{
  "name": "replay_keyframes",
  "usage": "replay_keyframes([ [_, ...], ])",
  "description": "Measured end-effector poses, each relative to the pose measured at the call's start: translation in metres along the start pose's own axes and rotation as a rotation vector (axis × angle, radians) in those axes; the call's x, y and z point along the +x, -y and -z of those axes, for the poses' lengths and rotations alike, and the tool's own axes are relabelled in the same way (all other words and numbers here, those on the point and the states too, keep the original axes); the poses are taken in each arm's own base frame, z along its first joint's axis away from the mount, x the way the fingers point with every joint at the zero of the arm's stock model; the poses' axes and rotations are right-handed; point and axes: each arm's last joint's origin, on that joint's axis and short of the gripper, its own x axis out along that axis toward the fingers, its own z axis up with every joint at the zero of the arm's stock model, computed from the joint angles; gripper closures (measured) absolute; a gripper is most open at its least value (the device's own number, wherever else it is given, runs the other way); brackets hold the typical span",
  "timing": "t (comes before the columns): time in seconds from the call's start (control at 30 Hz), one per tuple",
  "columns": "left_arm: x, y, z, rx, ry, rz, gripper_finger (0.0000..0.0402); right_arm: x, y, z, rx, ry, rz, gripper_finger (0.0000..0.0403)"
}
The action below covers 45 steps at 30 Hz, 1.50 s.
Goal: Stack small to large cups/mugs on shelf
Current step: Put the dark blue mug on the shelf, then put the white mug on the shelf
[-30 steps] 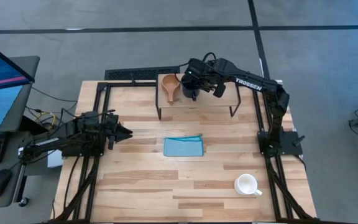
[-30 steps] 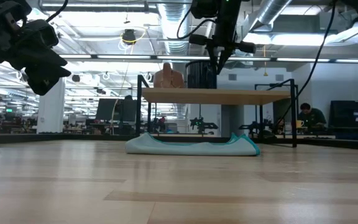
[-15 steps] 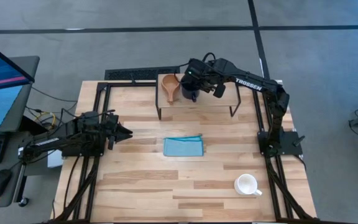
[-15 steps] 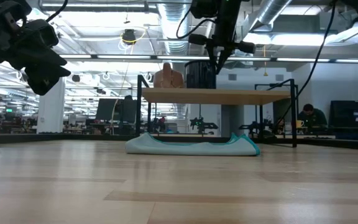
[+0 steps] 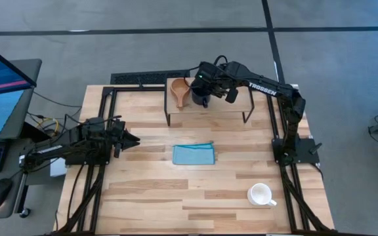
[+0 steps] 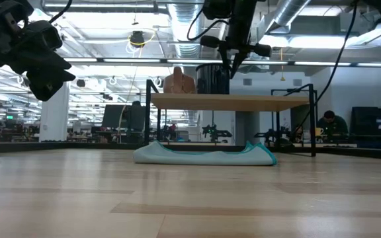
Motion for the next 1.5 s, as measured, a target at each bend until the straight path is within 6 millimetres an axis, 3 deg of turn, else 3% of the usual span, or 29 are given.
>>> replay_keyframes([
  [0.5,0.0000,0.0000,0.0000,0.000,0.000,0.001,0.0292,0.0000,0.0032,0.0008,0.038,-0.025,0.031,0.0174],
  [1.5,0.0000,0.0000,0.0001,0.000,-0.001,0.000,0.0292,-0.0037,-0.0015,-0.0052,-0.013,0.038,-0.037,0.0173],
])
